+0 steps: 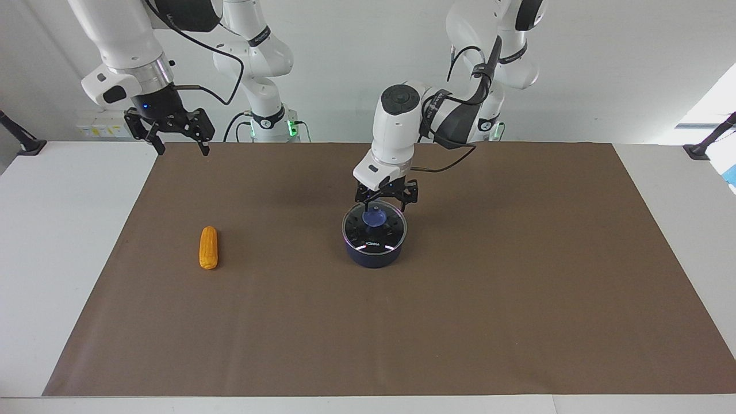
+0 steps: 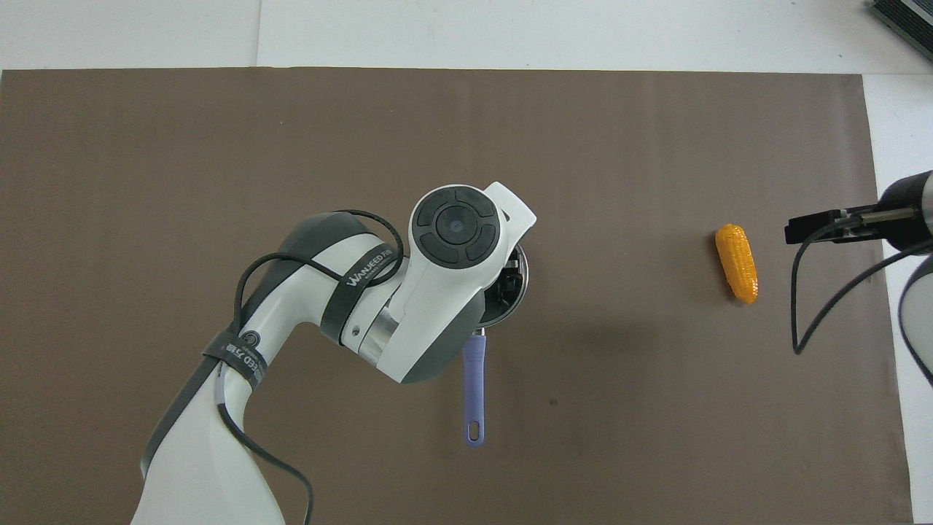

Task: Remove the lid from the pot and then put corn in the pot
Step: 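Hold the lid with the left gripper while the right gripper grasps the corn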

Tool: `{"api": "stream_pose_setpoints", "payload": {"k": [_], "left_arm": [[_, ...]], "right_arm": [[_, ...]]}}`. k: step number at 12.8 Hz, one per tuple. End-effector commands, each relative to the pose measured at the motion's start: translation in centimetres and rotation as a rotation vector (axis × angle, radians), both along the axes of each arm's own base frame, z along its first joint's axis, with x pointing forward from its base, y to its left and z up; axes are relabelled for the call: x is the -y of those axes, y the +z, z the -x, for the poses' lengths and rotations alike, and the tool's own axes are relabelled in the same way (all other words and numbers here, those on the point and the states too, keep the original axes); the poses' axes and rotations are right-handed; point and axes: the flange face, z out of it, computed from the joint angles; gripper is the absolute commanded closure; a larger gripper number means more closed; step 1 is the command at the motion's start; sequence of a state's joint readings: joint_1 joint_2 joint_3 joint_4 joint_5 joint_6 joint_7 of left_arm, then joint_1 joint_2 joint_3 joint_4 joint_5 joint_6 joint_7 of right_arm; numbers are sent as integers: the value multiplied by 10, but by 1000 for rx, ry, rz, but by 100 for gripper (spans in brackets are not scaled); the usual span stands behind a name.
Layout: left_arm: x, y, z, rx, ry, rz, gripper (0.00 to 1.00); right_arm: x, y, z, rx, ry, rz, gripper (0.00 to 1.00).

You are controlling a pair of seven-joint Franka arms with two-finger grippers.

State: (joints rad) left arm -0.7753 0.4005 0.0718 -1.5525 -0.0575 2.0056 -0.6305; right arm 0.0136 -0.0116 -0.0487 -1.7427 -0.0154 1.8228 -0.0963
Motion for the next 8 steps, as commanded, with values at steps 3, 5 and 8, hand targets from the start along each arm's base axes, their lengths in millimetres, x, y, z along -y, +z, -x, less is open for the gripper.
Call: {"api": "stream_pose_setpoints", "payload": {"k": [3,5,8], "left_arm": [[21,-19,-9,-23,-2,-36,0],[14,-19,-12,-36,7,-47,0],[10,-21,-10,-67,10,-65,0]], "right_arm": [[6,-115,-71,39,90,23,0],[2,-154,-83,24,99,24,0],[13,-203,-89,-34,164,30,0]]}}
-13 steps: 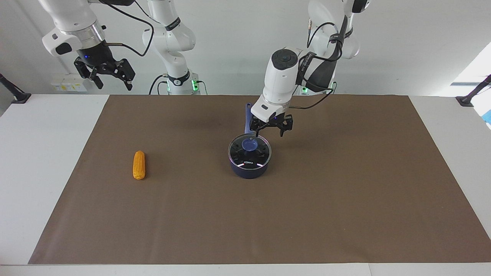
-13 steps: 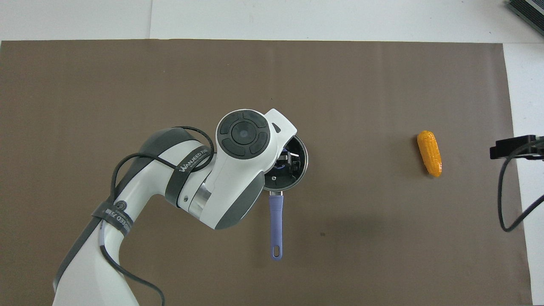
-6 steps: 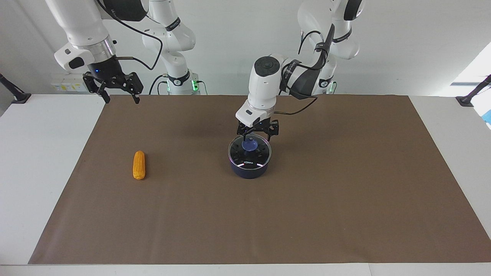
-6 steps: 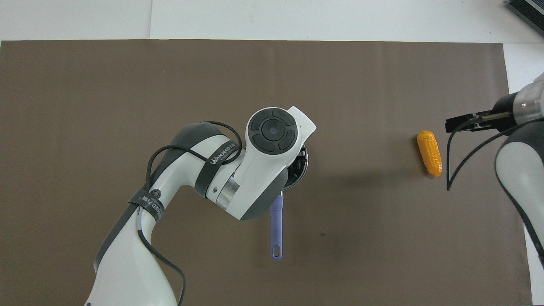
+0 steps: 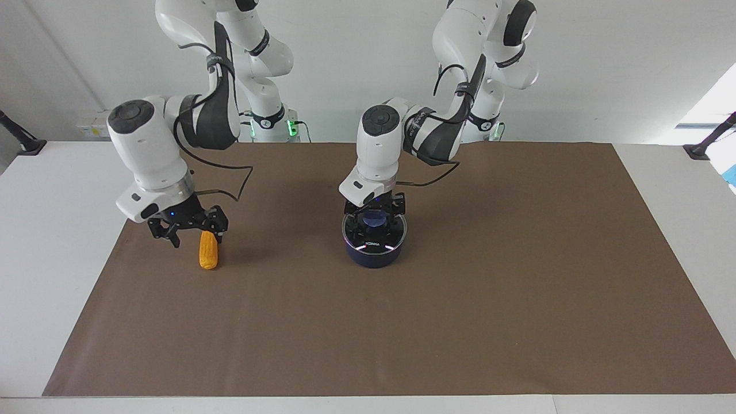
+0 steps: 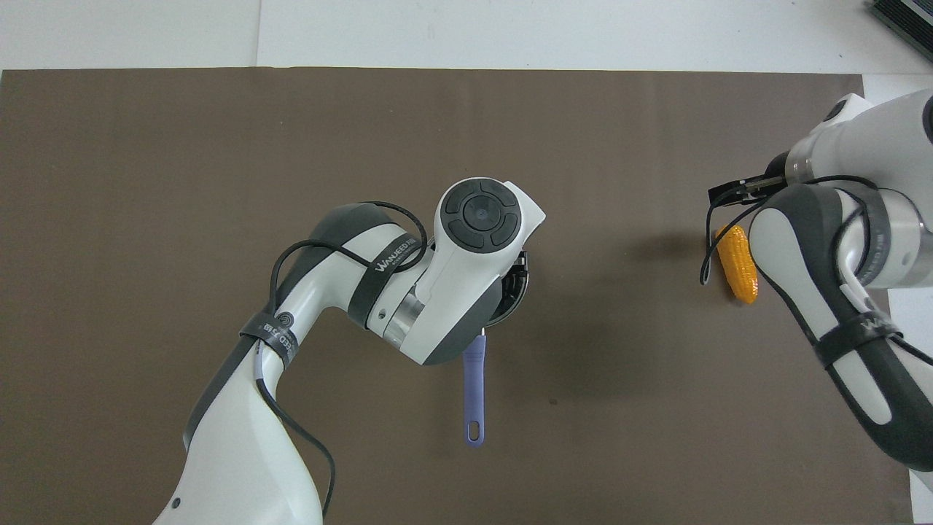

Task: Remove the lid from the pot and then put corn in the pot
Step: 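Hold the lid with the left gripper while the right gripper grasps the corn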

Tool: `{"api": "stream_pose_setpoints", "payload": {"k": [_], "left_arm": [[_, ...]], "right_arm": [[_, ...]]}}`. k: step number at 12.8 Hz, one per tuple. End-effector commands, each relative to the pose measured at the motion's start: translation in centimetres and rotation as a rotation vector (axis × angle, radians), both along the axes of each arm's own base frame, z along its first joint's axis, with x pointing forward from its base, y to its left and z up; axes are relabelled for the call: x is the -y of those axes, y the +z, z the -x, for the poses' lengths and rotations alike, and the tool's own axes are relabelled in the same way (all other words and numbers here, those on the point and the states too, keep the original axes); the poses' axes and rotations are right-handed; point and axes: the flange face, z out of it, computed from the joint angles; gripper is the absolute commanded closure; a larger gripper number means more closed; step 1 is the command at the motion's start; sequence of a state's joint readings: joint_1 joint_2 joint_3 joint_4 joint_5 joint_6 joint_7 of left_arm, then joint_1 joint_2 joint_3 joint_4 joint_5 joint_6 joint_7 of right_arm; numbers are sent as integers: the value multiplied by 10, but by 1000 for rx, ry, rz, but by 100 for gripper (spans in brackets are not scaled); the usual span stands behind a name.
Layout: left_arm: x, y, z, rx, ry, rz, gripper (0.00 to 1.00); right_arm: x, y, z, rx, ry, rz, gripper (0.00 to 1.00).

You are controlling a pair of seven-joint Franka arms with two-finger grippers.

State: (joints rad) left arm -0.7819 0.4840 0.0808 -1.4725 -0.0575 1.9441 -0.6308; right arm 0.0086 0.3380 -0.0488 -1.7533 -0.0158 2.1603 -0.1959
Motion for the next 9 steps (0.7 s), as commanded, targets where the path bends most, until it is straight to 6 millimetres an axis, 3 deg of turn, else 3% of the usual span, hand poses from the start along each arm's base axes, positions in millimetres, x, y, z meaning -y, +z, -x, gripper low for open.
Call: {"api": "stream_pose_setpoints", "payload": {"k": [1,3,7,9], "left_arm": [[0,4,-1,-26,14,-16,0],[0,3,-1,-25,16,-14,0],[7,8,-8,3,18,9,0],[6,8,-10,5,22,9,0]], "right_arm": [[14,-30,-6,-9,108,11,0],[23,-51,-1,-26,172,18,0],[49,-73,20,-83,178,12,0],[50,-84,29,-108,179,6,0]]}}
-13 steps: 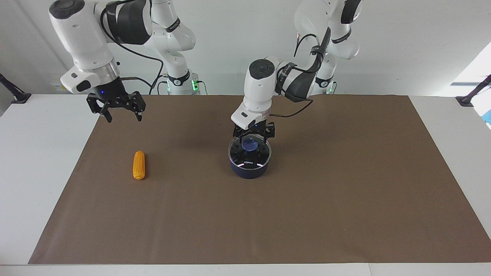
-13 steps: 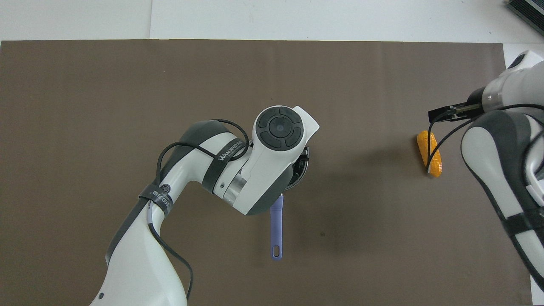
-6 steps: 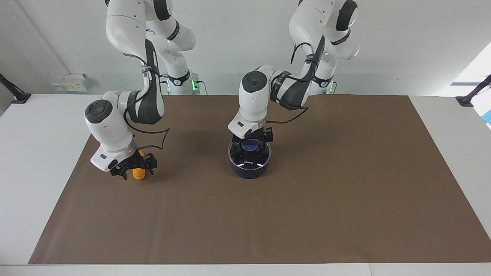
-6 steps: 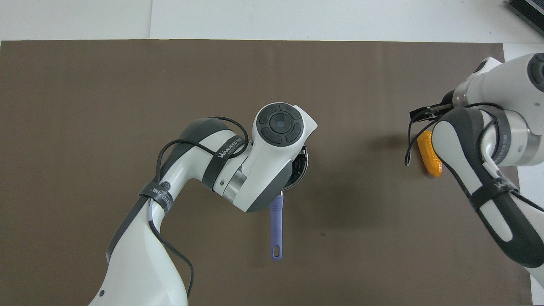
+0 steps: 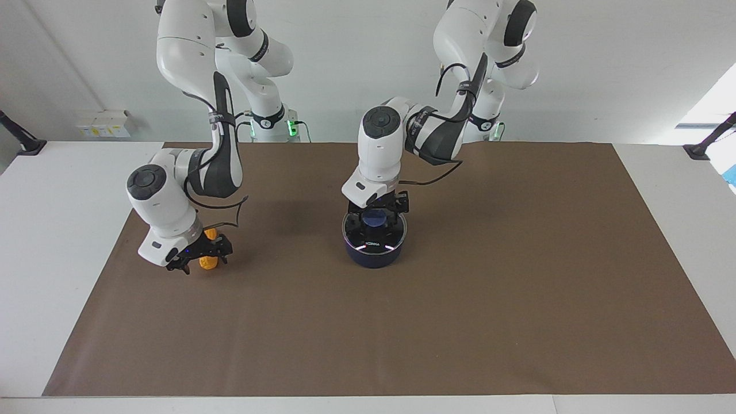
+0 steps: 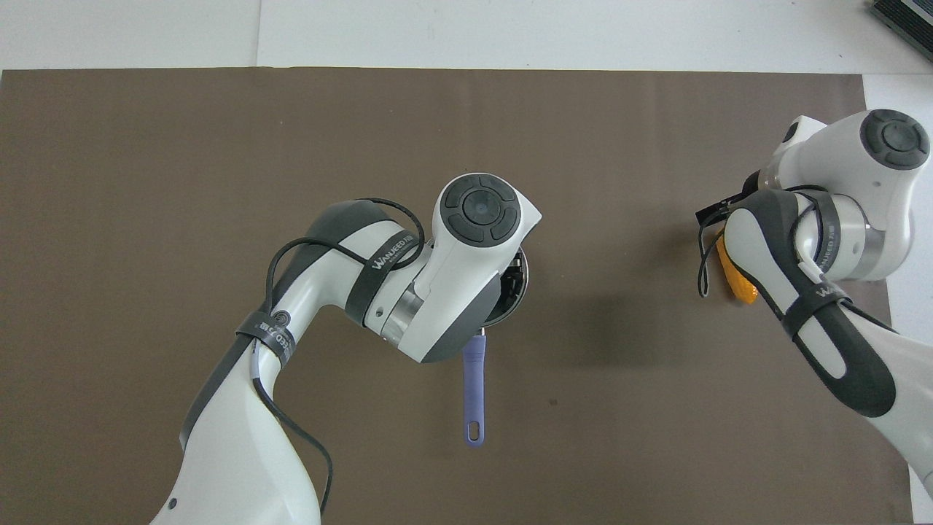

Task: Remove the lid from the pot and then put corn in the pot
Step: 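Hold the lid with the left gripper while the right gripper grasps the corn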

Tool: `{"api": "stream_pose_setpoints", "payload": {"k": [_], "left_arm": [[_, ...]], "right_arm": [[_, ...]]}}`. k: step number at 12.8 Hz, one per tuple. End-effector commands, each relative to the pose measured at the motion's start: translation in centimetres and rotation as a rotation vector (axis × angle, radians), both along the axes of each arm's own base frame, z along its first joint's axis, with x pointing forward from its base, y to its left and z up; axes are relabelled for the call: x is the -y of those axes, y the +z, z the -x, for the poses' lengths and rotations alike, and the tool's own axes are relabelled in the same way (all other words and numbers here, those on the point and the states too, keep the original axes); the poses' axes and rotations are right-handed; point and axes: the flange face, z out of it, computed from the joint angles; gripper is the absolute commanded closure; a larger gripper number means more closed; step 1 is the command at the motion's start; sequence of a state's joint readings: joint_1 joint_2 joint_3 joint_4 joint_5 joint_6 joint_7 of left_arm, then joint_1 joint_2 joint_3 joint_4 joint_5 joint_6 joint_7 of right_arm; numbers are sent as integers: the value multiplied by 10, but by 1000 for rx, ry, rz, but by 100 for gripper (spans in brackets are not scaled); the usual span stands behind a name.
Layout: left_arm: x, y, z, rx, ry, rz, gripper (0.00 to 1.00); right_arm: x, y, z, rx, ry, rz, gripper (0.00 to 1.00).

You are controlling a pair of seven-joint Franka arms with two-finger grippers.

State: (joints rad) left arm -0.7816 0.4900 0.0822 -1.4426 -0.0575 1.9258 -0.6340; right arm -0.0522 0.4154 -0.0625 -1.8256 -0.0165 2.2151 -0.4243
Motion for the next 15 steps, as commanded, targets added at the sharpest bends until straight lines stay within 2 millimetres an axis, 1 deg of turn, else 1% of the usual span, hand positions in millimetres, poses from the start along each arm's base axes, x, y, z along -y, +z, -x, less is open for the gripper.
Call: {"api": "stream_pose_setpoints", "payload": {"k": [1,2,3,4,5,6,7,8,9,11,13,15], "left_arm": [[3,-1,-7,-2,19,4,0],[3,-1,-7,-4,19,5,4],[4,-1,-6,-8,20,7,7],[5,-1,-5,-14,23,13,10],[4,-1,-5,-15,23,13,11],[4,-1,-5,-15,23,13,13],[4,-2,-5,-16,23,12,16],[4,-2,-5,-16,24,12,20],[4,-2,-5,-16,23,12,22],[4,-2,-4,-20,24,9,30],[6,-2,-2,-21,38,2,43],[8,-2,0,-21,43,0,45]], "right_arm": [[3,-5,16,-6,20,-1,0],[3,-4,16,-4,19,-1,0],[2,-5,17,-9,21,-2,7],[2,-6,18,-17,27,-3,60],[-2,-4,16,-10,21,-2,100],[-5,-1,11,-5,9,0,100],[-4,0,10,-8,-2,0,100],[3,1,10,-12,-11,0,100],[5,7,7,-20,-12,-1,100],[1,25,3,-37,-10,-2,100],[-5,47,-5,-31,-7,-1,100],[-10,64,-13,2,-63,2,100]]}}
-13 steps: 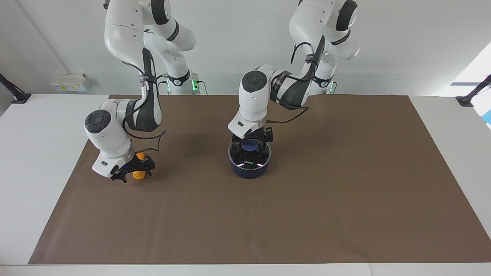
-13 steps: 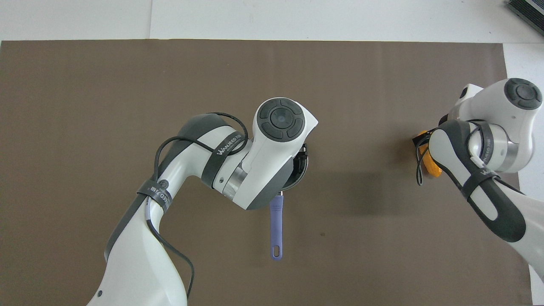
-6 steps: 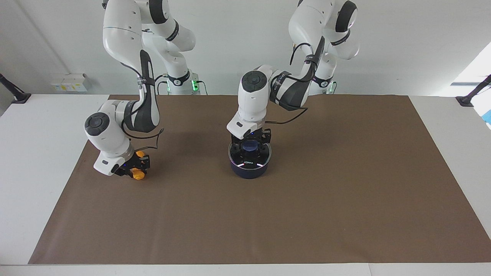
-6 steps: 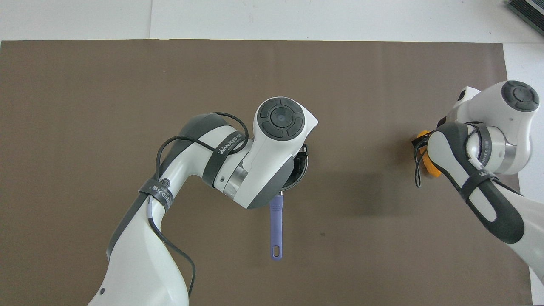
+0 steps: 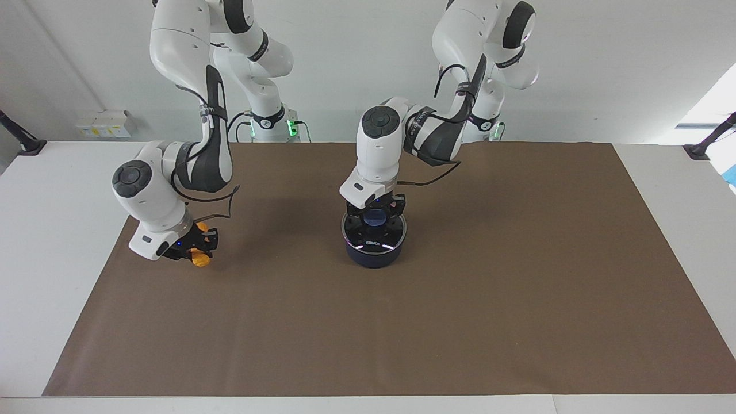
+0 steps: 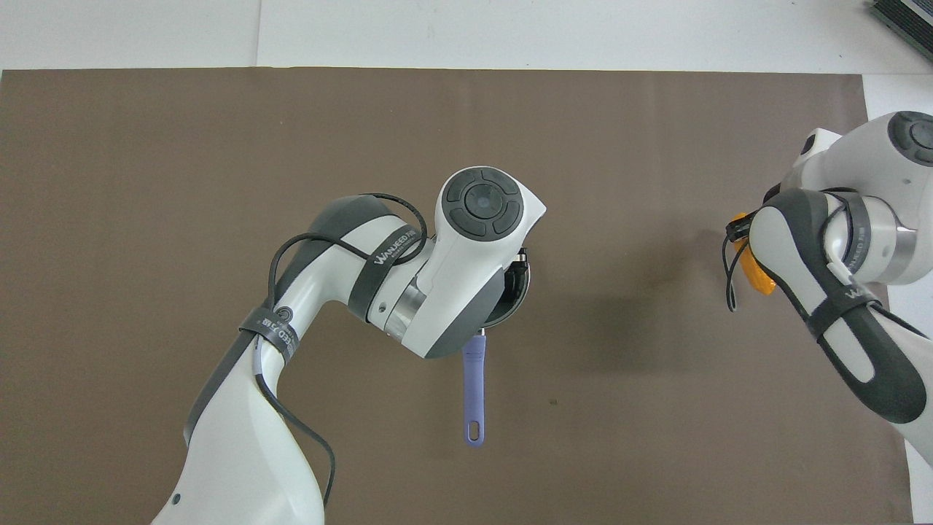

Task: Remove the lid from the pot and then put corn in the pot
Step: 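Lift the lid aside with the left gripper while the right gripper carries corn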

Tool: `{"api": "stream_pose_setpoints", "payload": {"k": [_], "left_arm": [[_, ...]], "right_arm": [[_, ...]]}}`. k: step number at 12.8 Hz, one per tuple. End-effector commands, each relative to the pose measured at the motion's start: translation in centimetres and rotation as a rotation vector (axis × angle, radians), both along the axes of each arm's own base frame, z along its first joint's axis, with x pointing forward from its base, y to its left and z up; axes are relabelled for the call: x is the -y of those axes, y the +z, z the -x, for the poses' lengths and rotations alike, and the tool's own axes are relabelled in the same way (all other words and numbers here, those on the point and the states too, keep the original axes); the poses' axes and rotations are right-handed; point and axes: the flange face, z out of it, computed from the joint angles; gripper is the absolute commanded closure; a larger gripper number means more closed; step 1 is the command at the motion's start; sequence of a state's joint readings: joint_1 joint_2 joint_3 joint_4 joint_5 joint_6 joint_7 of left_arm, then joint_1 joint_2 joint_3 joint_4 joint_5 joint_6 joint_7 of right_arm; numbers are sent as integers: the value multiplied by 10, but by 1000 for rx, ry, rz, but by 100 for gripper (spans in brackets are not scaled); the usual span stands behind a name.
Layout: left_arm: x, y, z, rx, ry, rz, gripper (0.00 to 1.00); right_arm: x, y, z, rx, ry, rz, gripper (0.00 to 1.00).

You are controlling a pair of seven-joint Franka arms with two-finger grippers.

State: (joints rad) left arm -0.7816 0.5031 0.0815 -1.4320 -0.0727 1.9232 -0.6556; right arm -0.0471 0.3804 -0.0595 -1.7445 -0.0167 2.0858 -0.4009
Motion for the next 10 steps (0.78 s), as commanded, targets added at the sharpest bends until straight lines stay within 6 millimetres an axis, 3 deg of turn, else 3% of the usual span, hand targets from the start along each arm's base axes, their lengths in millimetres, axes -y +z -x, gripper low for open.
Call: {"api": "stream_pose_setpoints", "payload": {"k": [1,5,7,8,9,10], "left_arm": [[6,4,1,-7,16,-6,45],[1,15,0,0,22,2,45],[-6,18,-6,1,35,2,63],[-10,30,-5,11,37,13,80],[-23,41,-13,20,58,22,91],[-39,49,-22,20,83,22,94]], "right_arm": [[-13,26,-10,32,-70,8,100],[-44,49,-14,66,-131,7,100],[-53,68,-14,86,-142,2,100],[-56,83,-12,91,-145,-1,100],[-59,96,-10,94,-151,-4,100],[-74,107,-6,90,-142,-5,100]]}}
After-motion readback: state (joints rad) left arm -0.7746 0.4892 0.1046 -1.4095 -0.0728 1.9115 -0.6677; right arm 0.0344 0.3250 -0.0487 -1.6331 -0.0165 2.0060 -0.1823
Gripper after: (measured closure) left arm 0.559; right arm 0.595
